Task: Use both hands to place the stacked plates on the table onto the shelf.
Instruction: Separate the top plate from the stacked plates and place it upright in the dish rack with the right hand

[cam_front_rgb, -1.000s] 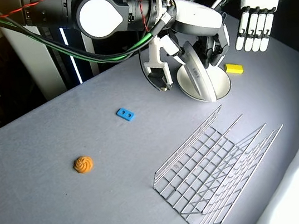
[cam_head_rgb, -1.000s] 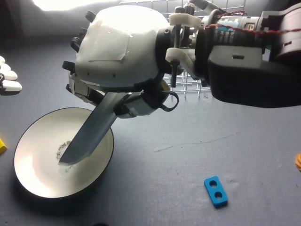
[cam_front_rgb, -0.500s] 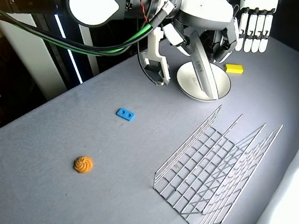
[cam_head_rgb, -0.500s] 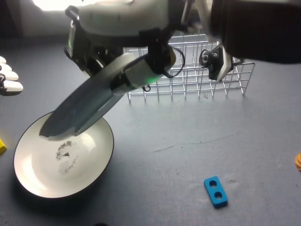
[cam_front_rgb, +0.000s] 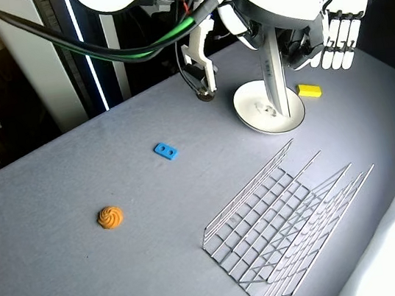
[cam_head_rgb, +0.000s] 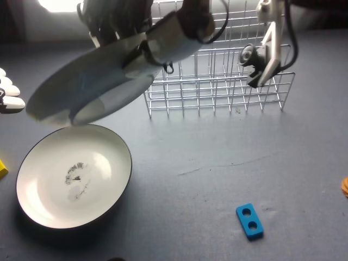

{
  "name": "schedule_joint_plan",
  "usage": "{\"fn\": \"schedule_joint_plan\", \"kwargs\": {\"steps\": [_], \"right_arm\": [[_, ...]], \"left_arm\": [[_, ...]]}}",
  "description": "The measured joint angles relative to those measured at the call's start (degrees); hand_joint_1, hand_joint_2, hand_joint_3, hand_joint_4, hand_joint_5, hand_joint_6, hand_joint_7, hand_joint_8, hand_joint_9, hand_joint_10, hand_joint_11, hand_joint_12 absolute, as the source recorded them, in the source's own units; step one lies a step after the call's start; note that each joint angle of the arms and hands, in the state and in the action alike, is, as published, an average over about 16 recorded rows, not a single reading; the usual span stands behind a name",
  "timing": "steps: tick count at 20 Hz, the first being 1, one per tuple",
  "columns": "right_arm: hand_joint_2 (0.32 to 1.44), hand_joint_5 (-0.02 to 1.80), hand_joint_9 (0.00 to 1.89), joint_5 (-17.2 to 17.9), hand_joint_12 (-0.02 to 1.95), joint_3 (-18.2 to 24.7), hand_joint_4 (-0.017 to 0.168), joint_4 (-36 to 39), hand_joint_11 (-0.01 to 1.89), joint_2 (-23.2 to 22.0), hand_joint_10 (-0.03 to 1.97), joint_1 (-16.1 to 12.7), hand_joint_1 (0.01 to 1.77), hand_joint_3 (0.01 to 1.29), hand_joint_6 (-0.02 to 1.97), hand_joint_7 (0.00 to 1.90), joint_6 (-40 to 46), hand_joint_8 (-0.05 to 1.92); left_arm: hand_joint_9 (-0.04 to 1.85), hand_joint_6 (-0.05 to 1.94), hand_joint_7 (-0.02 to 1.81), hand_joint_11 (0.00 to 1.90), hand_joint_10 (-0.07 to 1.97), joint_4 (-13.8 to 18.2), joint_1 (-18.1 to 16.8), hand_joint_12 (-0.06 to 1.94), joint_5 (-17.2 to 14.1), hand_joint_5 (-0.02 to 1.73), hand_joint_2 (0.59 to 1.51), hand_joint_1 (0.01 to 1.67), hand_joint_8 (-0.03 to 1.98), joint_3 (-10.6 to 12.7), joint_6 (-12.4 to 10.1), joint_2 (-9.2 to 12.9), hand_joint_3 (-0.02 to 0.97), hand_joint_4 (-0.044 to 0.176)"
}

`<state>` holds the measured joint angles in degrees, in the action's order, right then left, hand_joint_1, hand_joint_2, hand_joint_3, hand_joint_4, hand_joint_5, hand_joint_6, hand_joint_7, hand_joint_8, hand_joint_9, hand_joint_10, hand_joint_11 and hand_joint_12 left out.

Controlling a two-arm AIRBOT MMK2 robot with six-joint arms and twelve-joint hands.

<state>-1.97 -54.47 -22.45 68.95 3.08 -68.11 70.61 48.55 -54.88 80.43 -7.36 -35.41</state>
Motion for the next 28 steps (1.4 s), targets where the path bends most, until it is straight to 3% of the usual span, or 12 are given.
{"fn": "schedule_joint_plan", "kwargs": {"steps": [10, 28], "right_arm": [[1.0, 0.94, 1.25, 0.03, 1.07, -1.68, 0.017, -9.27, 0.77, -3.5, -0.01, -1.4, 1.21, 0.02, 0.95, 1.04, 1.84, 0.87], [1.01, 0.94, 1.25, 0.6, 1.07, -8.75, 0.015, -13.8, 0.76, -6.27, -0.01, -0.63, 1.21, 0.02, 0.95, 1.04, 5.0, 0.87]], "left_arm": [[0.02, 0.02, 0.01, 0.01, 0.0, 0.68, 0.16, 0.0, -0.42, 0.02, 0.965, 0.02, 0.0, 0.78, 0.38, -0.5, 0.021, 0.002], [0.02, 0.02, 0.01, 0.01, 0.0, 2.58, 1.65, 0.0, 1.55, 0.02, 0.974, 0.02, 0.0, 1.18, 0.16, -4.62, 0.019, 0.002]]}}
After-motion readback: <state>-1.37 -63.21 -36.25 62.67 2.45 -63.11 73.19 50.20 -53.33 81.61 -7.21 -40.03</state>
